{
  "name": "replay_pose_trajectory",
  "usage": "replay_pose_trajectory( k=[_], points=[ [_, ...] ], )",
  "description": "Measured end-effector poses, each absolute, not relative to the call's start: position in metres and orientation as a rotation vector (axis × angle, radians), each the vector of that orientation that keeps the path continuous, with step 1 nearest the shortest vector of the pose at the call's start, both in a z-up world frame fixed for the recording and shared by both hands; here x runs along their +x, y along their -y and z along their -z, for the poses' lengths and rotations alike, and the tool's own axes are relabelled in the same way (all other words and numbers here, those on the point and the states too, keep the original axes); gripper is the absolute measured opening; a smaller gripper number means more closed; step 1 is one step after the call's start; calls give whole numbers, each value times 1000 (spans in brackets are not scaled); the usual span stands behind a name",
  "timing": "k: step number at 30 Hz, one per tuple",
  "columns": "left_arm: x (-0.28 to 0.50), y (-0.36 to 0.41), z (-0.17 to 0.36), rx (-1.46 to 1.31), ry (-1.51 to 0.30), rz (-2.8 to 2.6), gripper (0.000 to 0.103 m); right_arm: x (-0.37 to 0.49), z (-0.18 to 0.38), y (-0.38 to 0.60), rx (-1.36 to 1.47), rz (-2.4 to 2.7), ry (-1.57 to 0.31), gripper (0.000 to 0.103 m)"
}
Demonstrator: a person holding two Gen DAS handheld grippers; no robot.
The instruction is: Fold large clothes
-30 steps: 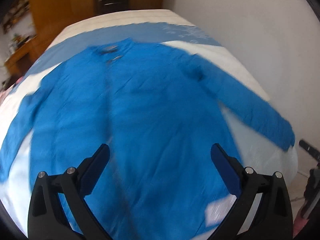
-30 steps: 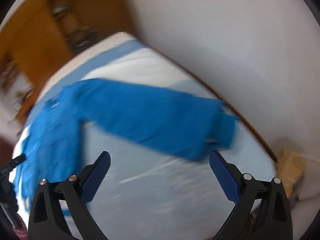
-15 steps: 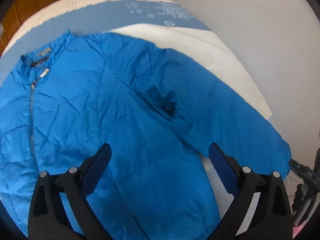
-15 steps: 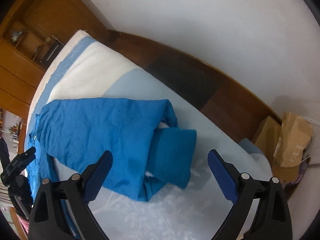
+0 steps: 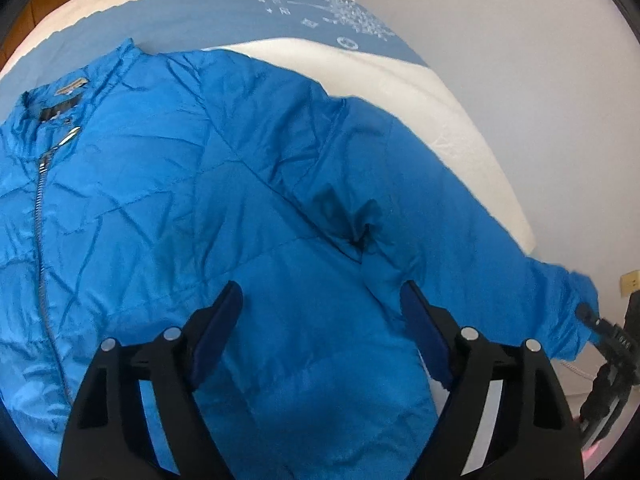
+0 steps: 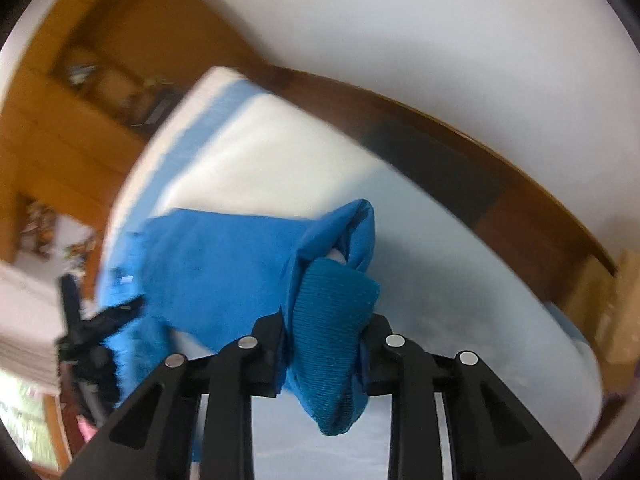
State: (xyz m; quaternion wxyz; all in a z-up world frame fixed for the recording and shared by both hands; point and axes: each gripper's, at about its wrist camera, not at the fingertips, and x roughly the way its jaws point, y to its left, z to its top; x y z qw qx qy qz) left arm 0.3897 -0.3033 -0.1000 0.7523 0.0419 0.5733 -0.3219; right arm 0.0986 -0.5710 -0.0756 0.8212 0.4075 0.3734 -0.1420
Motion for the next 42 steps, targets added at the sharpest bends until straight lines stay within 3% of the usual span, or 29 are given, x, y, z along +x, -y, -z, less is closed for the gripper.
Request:
replay_pose_trajectory(
  k=[8,20,24,26,39,42],
  points=[
    [382,260,69,97,-1153,669,81,231,40,502,679,73,-841,26],
    [391,207,77,91,-1134,579,82,361,71,400,505,-106,-975,29],
    [390,199,79,33,-1145,614,85,374,73,395,621,-310,-962,52],
    [388,197,79,4,-1141,644,90,371,68,400,684,-394,-944,52],
    [416,246,109,-55,-1277,719,90,308,59,474,625,-40,-901,52],
    [418,267,119,-41,-1300,710,82,293,64,499,626,63,-896,52]
  ],
)
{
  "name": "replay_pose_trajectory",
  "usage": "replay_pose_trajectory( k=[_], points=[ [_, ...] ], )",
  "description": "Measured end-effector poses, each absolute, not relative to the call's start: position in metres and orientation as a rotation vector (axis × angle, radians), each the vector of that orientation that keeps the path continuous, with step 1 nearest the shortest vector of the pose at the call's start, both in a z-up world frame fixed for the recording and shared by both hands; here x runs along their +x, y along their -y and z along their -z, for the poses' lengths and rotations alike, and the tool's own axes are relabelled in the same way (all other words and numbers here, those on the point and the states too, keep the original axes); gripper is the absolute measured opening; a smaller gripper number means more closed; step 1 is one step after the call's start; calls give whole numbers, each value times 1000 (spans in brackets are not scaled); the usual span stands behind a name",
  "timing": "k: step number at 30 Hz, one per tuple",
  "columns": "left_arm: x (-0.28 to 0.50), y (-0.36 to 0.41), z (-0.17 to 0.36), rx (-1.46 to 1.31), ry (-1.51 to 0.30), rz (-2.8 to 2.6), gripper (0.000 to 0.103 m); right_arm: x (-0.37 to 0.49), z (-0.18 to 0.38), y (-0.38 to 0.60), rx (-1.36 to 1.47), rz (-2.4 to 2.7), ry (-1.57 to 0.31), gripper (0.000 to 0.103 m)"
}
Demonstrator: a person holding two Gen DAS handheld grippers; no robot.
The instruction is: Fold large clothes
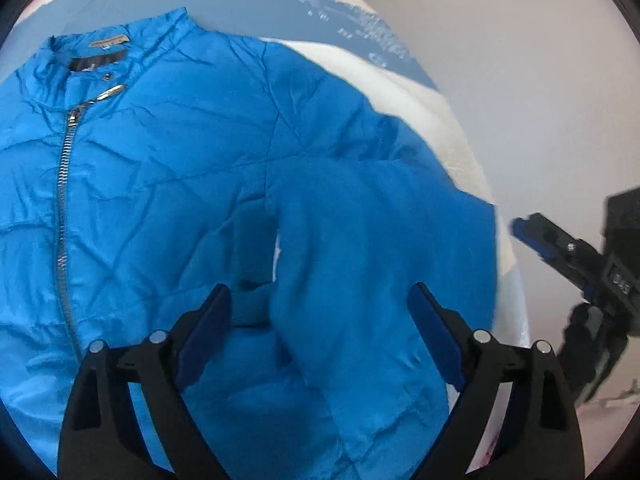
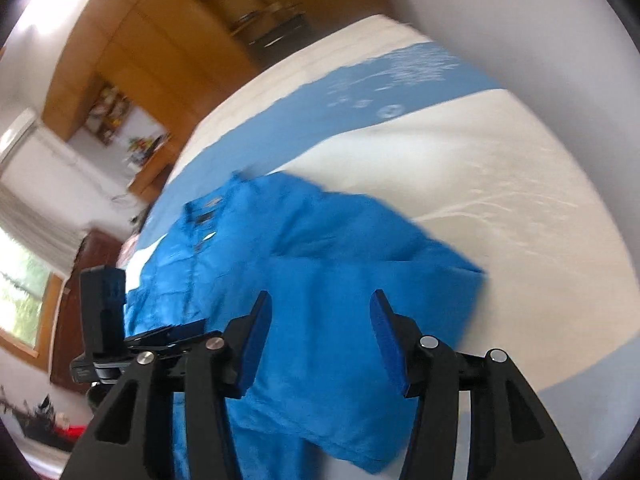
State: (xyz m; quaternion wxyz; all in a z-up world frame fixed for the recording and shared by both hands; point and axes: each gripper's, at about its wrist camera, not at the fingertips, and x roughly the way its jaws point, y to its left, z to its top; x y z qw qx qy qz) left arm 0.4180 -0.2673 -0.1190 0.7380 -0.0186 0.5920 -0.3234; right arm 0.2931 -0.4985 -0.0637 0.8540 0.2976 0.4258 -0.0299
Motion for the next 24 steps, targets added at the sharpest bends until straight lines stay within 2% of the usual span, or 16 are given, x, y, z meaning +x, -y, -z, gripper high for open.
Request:
replay_pose_trajectory(
  k=[2,3,5,6,10,16,21,24],
  points=[
    [415,277,120,-12,-1276,711,60,290,71,509,643,127,-894,52],
    [414,278,119,-10,-1261,716,52,288,76,518,667,146,-893,52],
    [411,278,112,-19,-1222,724,22,286,84,531,707,169,-891,52],
    [410,274,107,-35,-1201,725,10,285,87,536,722,180,-889,52],
    [412,240,82,-150,-1125,714,9,287,96,543,761,177,-879,52],
    [424,151,35,-197,-914,495,9,302,96,529,763,50,-878,52],
    [437,79,29,-200,-855,276,9,340,97,481,683,-102,-956,52],
    [446,62,42,-183,-884,197,9,362,102,452,612,-123,-1008,52]
  ],
)
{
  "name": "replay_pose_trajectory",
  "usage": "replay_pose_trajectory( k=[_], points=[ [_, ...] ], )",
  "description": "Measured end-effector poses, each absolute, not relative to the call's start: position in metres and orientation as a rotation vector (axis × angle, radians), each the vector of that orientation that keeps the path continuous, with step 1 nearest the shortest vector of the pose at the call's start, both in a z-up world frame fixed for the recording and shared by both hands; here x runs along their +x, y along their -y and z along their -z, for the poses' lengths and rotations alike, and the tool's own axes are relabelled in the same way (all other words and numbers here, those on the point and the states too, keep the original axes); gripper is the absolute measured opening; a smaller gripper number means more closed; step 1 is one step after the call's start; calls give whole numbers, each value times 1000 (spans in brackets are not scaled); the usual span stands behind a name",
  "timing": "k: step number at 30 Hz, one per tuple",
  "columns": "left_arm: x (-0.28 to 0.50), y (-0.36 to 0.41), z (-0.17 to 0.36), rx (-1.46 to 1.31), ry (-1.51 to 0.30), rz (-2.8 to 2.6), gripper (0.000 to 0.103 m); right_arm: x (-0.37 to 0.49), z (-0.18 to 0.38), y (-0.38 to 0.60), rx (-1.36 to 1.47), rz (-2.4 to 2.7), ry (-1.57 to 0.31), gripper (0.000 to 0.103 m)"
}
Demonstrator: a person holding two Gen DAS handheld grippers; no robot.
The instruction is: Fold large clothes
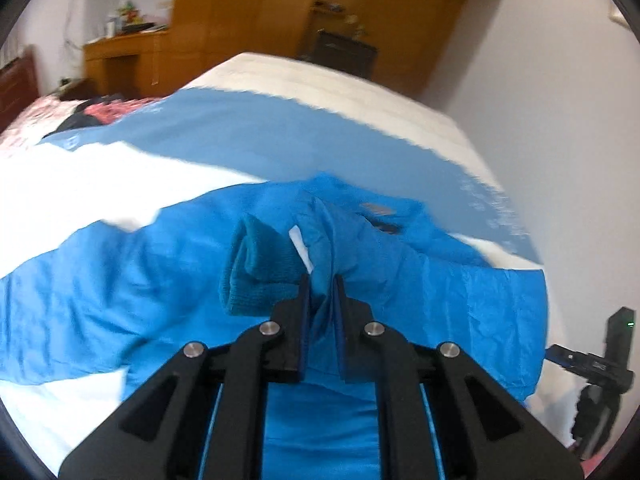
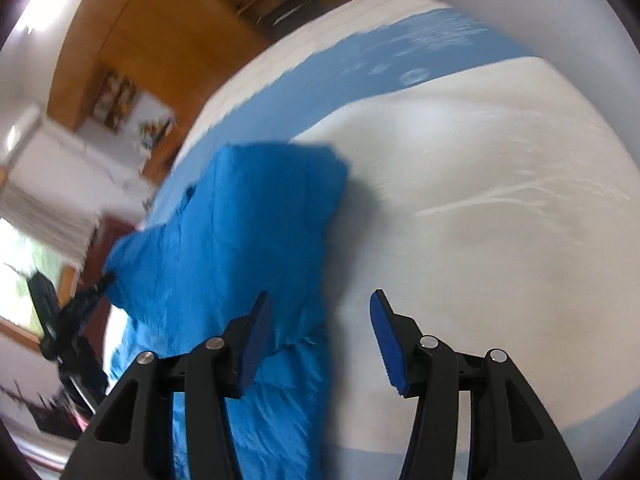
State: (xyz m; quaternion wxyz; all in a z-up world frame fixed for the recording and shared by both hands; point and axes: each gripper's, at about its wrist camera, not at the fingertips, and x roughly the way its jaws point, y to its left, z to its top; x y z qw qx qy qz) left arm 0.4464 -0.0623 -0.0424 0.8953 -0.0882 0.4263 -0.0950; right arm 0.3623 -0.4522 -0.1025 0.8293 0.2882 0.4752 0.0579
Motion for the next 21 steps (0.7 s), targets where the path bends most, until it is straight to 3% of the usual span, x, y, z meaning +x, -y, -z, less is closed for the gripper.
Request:
replay_pose_trajectory(
  k=[6,11,15,18,19,21],
  points=[
    [473,50,89,-164,-989,108,9,396,116,421,528,-80,-1078,50],
    [494,30,114,-165,-1032,94,16,400,130,409,424,-1,-1131,50],
    [487,24,111,-166,-1037,103,18,401,129,400,342,41,-1149,50],
    [476,12,93,-191,-1044,93,32,394,112,409,411,0,-1147,49],
    [469,5,80,-210,-1016,81,43,391,102,412,422,-9,-1121,49],
    [458,-2,58,-205,-955,68,48,386,75,409,396,-1,-1054,50]
  ],
)
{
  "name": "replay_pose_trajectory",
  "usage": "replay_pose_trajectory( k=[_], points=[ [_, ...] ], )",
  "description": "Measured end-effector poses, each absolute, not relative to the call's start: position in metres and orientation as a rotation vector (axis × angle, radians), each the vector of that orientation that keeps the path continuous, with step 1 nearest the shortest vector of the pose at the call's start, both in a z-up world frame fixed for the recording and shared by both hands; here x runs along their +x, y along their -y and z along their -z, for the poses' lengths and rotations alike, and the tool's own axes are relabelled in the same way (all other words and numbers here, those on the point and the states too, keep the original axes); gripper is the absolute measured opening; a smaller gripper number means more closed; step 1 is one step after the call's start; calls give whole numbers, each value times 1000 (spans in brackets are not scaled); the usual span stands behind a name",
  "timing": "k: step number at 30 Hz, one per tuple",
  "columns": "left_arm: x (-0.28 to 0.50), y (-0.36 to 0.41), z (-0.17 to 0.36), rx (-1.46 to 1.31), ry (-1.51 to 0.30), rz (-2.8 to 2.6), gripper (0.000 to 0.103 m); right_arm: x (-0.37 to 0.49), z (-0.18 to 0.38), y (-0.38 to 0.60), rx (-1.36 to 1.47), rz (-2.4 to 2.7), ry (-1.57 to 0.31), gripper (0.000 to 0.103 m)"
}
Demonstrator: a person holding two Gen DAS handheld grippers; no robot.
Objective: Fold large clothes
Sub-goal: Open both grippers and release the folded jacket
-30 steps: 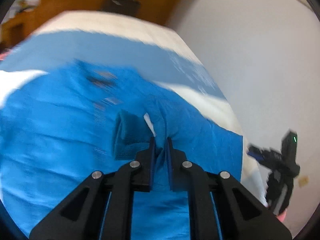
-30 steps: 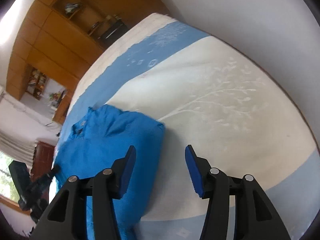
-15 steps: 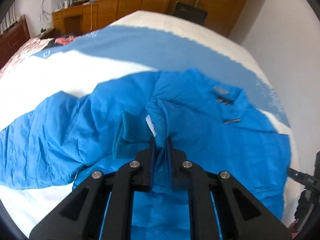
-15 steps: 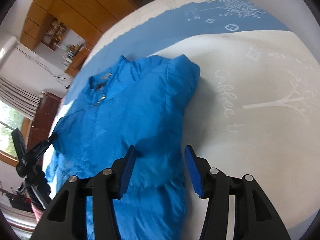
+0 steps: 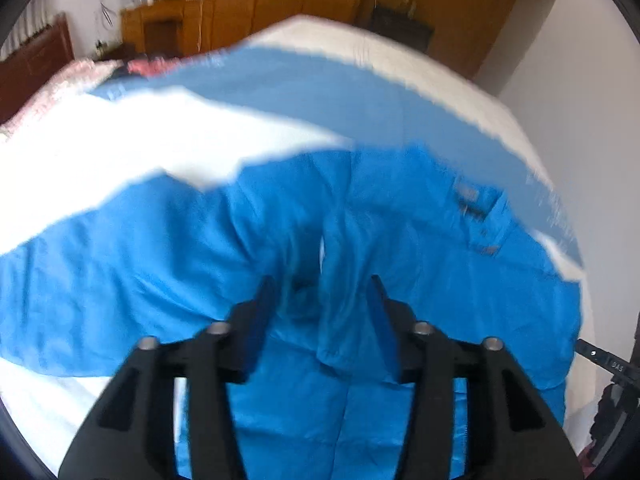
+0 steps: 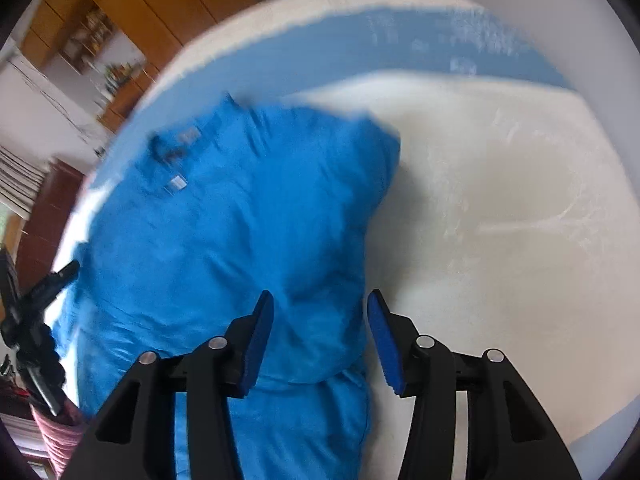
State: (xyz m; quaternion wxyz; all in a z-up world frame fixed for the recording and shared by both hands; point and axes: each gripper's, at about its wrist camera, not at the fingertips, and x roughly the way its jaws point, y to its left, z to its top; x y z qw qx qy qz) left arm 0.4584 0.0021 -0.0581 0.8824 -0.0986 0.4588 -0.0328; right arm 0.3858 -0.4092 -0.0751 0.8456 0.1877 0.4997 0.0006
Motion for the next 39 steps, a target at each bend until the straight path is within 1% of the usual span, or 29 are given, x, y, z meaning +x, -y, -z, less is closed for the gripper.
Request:
replay_pose_trajectory(
  k=[2,4,6,10,13,14,15,19,22,24,26,28,29,31,34,39],
  points=[
    [454,4,43,-183,-926,76,48,388,61,399,376,-27,-1034,50],
    [456,22,37,-153,-927,108,48,395,58,381,363,-82,-1063,50],
    [463,48,46,-114,-964,152,48,407,65,363,343,-96,-1090,50],
    [483,75,84,-105,-1072,179,47,424,85,345,331,-105,-1141,50],
    [488,74,108,-98,-1107,172,47,432,106,339,313,-76,-1196,49],
    [488,75,113,-86,-1101,180,47,434,112,337,311,-67,-1206,47],
    [487,77,115,-69,-1094,184,47,435,119,338,320,-71,-1212,47],
    [482,79,123,-57,-1080,185,47,432,126,339,347,-66,-1193,46],
    [485,78,123,-51,-1070,179,47,429,128,335,312,-59,-1180,46],
    [486,78,119,-57,-1069,176,47,429,124,337,337,-79,-1182,50],
    [482,71,108,-97,-1066,187,47,425,116,344,380,-103,-1178,50],
    [469,51,86,-172,-1026,217,49,413,98,351,424,-177,-1117,50],
    [461,39,75,-190,-997,214,52,406,89,353,403,-171,-1091,51],
    [444,12,60,-204,-956,170,55,396,77,356,330,-116,-1070,51],
    [417,-55,47,-240,-932,45,55,390,77,361,314,-106,-1097,51],
    [357,-203,51,-282,-934,-364,56,382,86,363,281,-130,-1135,51]
  ],
)
